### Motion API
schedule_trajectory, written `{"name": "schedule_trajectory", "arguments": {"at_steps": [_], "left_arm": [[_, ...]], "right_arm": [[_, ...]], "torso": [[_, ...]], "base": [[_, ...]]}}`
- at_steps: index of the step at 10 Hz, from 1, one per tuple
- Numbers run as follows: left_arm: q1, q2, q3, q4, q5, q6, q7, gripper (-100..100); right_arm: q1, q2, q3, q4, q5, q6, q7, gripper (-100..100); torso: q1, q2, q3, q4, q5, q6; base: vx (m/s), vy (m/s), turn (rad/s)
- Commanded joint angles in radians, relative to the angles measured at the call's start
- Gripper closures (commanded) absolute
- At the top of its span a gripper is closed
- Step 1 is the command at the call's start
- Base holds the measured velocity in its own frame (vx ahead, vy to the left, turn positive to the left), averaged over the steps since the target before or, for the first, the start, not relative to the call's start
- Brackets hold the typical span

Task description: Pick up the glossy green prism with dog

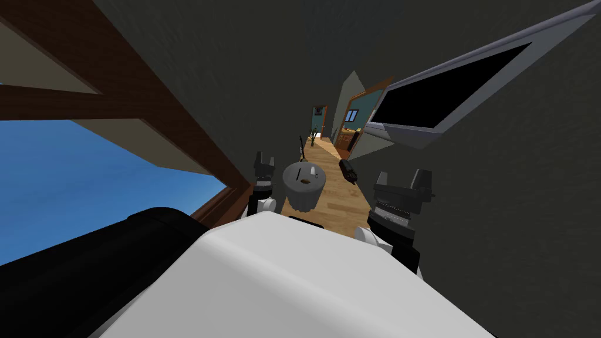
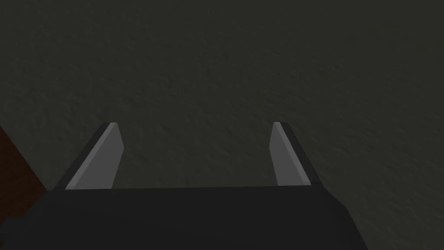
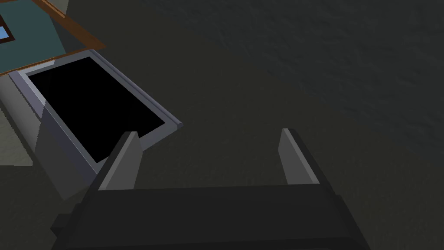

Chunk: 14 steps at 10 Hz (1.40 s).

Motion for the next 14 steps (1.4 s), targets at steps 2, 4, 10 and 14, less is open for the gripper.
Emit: {"name": "schedule_trajectory", "arguments": {"at_steps": [2,4,10,14], "left_arm": [[-0.008,0.061,0.007,0.015,0.000,0.039,-0.003,-100],[-0.019,0.109,0.016,0.036,0.001,0.093,-0.007,-100],[-0.051,0.176,0.045,0.095,0.003,0.254,-0.019,-100],[-0.070,0.197,0.063,0.131,0.004,0.352,-0.027,-100]], "right_arm": [[0.000,0.000,0.000,0.000,0.000,0.000,0.000,0],[0.000,0.000,0.000,0.000,0.000,0.000,0.000,0],[0.000,0.000,0.000,0.000,0.000,0.000,0.000,0],[0.000,0.000,0.000,0.000,0.000,0.000,0.000,0]], "torso": [[0.000,0.000,0.000,0.000,0.000,0.000],[-0.001,0.000,0.000,0.000,0.000,0.000],[-0.002,0.001,0.000,0.000,0.000,0.000],[-0.002,0.001,0.001,0.000,0.000,0.000]], "base": [[-0.004,-0.016,-0.060],[-0.013,-0.031,-0.080],[-0.015,-0.042,-0.093],[-0.013,-0.038,-0.087]]}}
